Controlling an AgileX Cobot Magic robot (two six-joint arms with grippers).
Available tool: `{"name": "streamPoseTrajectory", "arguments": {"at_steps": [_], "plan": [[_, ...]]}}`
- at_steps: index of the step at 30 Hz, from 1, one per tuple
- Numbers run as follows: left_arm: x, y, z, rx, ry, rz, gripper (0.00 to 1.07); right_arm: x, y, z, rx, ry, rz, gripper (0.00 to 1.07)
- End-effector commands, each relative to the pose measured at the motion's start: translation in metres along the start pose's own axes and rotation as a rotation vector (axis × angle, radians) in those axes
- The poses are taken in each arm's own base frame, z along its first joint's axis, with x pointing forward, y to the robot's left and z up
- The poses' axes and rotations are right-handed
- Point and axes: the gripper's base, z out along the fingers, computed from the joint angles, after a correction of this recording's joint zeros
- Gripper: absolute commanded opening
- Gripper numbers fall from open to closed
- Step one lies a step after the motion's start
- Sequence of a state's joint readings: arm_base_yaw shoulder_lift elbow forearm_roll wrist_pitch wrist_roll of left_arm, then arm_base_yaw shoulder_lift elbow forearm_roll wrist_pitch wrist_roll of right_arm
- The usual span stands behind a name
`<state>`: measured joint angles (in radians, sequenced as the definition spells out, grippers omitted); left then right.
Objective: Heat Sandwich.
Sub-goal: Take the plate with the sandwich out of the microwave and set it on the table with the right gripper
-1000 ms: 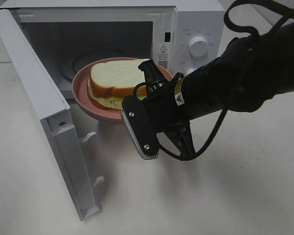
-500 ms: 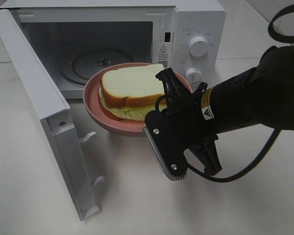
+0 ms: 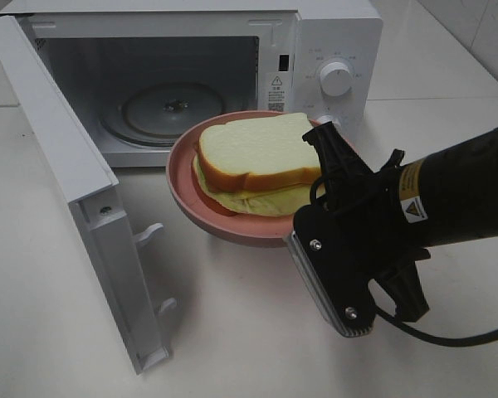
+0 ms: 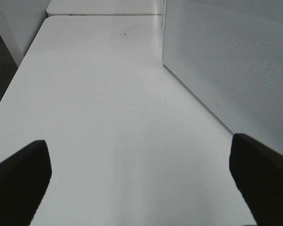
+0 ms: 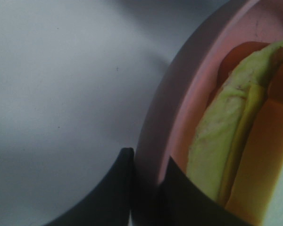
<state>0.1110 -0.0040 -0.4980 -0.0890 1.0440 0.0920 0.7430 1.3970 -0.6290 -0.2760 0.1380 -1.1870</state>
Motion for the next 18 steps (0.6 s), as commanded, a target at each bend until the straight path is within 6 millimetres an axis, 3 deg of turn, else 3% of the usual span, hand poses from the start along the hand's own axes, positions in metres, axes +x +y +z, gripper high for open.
{"name": "streamPoseTrajectory", "arguments": {"at_steps": [1, 18], "plan": [[0.001, -0.001, -0.002, 0.000, -0.026, -0.005, 0.97, 0.000, 0.000, -0.009, 0.034, -0.006, -0.012, 0.00], [0.001, -0.001, -0.002, 0.000, -0.026, -0.005, 0.97, 0.009, 0.014, -0.040, -0.011, 0.055, 0.022, 0.00]]}}
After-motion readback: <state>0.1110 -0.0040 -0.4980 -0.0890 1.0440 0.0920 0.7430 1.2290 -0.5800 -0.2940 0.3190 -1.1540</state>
